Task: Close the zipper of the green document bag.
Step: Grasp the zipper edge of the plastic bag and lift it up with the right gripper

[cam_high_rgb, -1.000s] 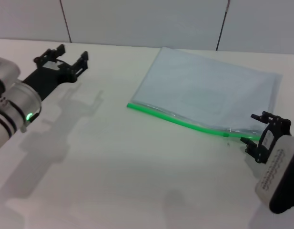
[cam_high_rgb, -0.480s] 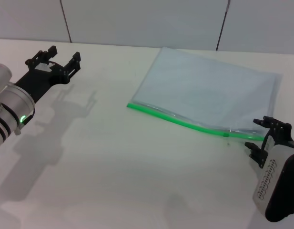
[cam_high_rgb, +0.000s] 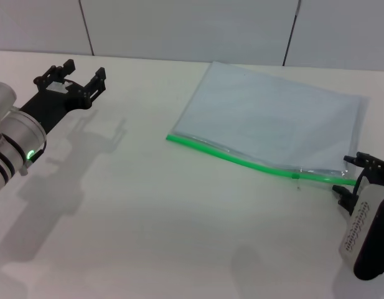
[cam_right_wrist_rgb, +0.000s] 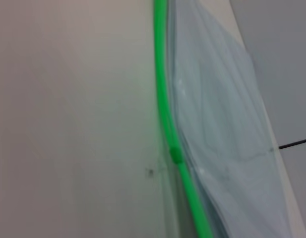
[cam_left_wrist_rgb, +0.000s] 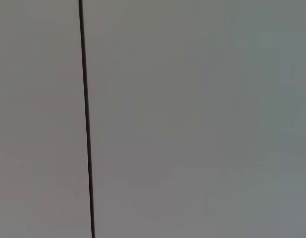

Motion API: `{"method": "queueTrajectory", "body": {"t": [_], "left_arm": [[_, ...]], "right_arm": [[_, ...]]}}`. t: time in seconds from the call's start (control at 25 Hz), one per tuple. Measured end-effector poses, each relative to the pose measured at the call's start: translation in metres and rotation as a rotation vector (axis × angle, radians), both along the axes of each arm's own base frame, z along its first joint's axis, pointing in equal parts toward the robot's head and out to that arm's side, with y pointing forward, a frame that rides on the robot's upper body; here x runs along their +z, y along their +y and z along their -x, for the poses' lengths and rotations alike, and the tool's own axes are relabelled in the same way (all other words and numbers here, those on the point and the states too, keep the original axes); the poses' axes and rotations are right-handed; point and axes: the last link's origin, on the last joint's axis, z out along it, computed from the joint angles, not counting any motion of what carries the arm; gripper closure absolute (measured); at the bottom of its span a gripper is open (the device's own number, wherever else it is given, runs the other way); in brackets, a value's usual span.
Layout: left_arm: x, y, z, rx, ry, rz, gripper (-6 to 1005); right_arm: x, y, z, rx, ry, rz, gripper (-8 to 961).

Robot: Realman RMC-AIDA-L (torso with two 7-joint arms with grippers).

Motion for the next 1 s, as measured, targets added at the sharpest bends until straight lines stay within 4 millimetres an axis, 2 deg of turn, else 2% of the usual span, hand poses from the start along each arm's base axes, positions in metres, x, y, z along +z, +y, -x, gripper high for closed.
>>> {"method": "queueTrajectory", "body": {"t": [0.44, 1.0], "left_arm": [[0.000, 0.003, -0.002, 0.001, 0.004, 0.002, 299], [-0.003, 0.007, -0.009, -0.014, 0.000, 0.005, 300]], "right_arm": [[0.009, 0.017, -0.002, 0.003, -0.005, -0.037, 354], [0.007, 0.032, -0.001, 0.014, -0.015, -0.035, 385]]}}
